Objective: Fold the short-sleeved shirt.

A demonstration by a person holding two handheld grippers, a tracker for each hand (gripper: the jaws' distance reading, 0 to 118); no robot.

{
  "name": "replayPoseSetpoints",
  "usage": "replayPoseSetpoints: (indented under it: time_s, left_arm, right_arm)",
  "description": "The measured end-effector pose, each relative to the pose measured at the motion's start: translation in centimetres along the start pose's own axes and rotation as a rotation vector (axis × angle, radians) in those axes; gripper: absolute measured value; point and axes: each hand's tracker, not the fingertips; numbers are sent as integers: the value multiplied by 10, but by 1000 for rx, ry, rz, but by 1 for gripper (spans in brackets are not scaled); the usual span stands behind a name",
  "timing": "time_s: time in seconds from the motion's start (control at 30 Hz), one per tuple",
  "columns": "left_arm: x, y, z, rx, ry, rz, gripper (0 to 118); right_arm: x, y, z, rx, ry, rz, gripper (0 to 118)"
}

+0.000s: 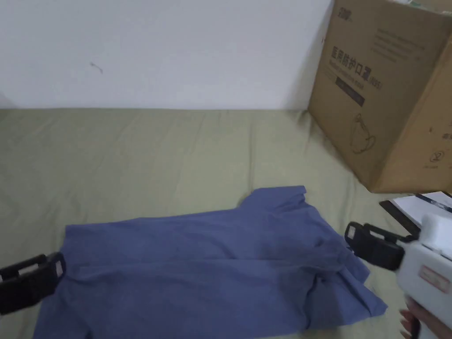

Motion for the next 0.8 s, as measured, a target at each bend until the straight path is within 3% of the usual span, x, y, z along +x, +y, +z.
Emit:
replayPoseSetpoints:
  time_s: [0.03, 0.07, 0.1, 0.13, 0.17, 0.23, 0.33, 0.5, 0.53, 0.57, 0.63, 0.67, 0.8]
  left_arm:
    - [6, -5, 21, 25, -25, -17, 111]
    - [12, -11, 39, 48, -32, -42, 94]
    - [18, -16, 54, 60, -19, -70, 44]
    - [24, -21, 64, 64, 16, -106, 0]
    - [28, -28, 76, 80, 45, -148, 0]
    - [19, -33, 86, 88, -3, -132, 0]
    - [11, -21, 86, 44, 18, -107, 0]
    - [-41, 15, -4, -447, -95, 101, 0]
    - [-47, 12, -25, -522, -80, 119, 2]
    - [-55, 8, -46, -560, -53, 120, 17]
    - [-64, -5, -77, -611, 40, 89, 95]
    - [-68, -13, -93, -645, 66, 72, 116]
    - [-68, -49, -124, -752, 184, 40, 116]
  right_arm:
    - [-8, -2, 22, 7, 62, 10, 104]
    - [-17, -7, 40, 42, 129, 16, 88]
    - [-26, -12, 57, 76, 144, 38, 49]
    - [-35, -16, 70, 98, 126, 74, 17]
    - [-46, -21, 83, 109, 94, 121, 0]
    - [-62, -26, 97, 117, 117, 184, 0]
    - [-75, -32, 109, 109, 155, 213, 0]
    - [-85, -30, 106, 58, 180, 230, 0]
    - [-85, -30, 105, 42, 186, 221, 0]
    - [-85, -31, 104, 24, 199, 206, 0]
    - [-80, -32, 102, 6, 207, 191, 0]
    - [-80, -32, 100, -7, 204, 188, 0]
    - [-74, -38, 93, -51, 186, 194, 0]
